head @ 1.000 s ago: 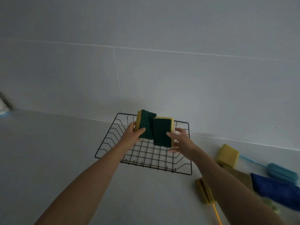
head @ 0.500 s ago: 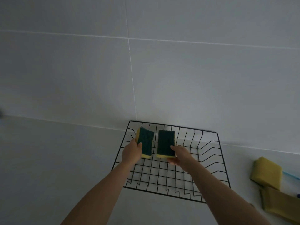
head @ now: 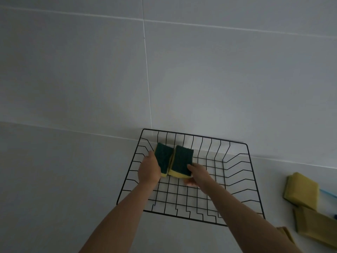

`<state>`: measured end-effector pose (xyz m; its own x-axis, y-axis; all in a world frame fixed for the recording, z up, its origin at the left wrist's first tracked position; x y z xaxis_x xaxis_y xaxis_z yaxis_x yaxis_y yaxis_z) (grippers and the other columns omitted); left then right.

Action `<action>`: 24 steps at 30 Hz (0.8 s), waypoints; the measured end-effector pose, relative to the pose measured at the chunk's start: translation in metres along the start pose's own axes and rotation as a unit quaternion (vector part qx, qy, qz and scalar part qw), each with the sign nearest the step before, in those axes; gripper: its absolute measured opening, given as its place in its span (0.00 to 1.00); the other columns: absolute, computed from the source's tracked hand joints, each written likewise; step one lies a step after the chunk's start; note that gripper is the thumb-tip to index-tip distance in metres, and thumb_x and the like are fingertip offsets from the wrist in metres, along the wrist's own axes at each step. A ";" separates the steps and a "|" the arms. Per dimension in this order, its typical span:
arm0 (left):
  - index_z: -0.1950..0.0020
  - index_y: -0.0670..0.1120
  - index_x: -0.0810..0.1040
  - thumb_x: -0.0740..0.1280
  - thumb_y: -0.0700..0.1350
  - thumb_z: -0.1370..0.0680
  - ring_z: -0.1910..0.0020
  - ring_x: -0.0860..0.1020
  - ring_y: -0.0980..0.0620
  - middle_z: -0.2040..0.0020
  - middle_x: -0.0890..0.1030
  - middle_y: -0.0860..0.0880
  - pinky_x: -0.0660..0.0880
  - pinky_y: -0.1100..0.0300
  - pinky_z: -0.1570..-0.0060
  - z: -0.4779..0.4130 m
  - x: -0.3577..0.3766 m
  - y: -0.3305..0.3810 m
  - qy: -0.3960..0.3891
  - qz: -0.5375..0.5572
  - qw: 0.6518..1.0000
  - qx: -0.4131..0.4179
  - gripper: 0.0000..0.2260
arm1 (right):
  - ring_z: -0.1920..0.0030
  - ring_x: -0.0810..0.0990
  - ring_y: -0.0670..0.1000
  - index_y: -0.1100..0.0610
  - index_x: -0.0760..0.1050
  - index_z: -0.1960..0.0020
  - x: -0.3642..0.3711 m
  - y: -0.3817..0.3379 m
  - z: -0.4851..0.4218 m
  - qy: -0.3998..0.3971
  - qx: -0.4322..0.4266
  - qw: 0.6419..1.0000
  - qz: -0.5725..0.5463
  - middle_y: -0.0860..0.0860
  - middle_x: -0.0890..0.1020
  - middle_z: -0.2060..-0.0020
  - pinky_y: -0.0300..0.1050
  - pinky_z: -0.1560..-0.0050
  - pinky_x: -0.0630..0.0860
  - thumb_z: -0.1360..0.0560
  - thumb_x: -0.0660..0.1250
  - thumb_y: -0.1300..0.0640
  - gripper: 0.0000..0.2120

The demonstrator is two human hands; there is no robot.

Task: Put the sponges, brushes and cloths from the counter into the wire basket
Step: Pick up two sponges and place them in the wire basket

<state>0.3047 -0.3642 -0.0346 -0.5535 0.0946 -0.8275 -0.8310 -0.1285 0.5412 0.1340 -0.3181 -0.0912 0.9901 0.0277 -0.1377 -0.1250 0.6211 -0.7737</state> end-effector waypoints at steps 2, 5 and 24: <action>0.40 0.39 0.68 0.58 0.39 0.21 0.52 0.78 0.43 0.49 0.78 0.38 0.73 0.56 0.62 0.003 0.001 0.002 0.001 -0.020 1.000 0.012 0.10 | 0.68 0.76 0.49 0.55 0.61 0.30 0.002 -0.004 0.003 -0.004 -0.018 1.000 0.020 0.53 0.76 0.55 0.36 0.72 0.77 0.19 0.53 0.58 0.18; 0.40 0.39 0.68 0.58 0.39 0.22 0.52 0.78 0.42 0.49 0.77 0.38 0.76 0.53 0.58 0.002 0.002 0.001 0.002 -0.025 1.000 0.006 0.11 | 0.66 0.76 0.49 0.52 0.59 0.28 0.003 -0.009 0.005 -0.001 -0.035 0.999 0.030 0.55 0.76 0.50 0.37 0.69 0.78 0.20 0.53 0.59 0.20; 0.29 0.40 0.60 0.59 0.38 0.22 0.34 0.68 0.39 0.33 0.64 0.36 0.74 0.46 0.39 0.023 0.001 0.026 0.024 -0.004 0.998 0.059 0.21 | 0.36 0.71 0.61 0.56 0.51 0.26 -0.011 -0.018 0.027 -0.011 -0.035 0.999 0.036 0.60 0.67 0.31 0.50 0.47 0.74 0.20 0.54 0.51 0.26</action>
<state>0.2814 -0.3445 -0.0181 -0.5462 0.0478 -0.8363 -0.8375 -0.0110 0.5463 0.1268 -0.3087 -0.0588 0.9793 0.0877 -0.1822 -0.1997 0.5608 -0.8035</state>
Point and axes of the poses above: each hand's wrist, its own z-axis away from the middle knuckle, its own x-axis out of the palm, y = z × x, the point moved 10 cm from there along -z, towards the middle knuckle
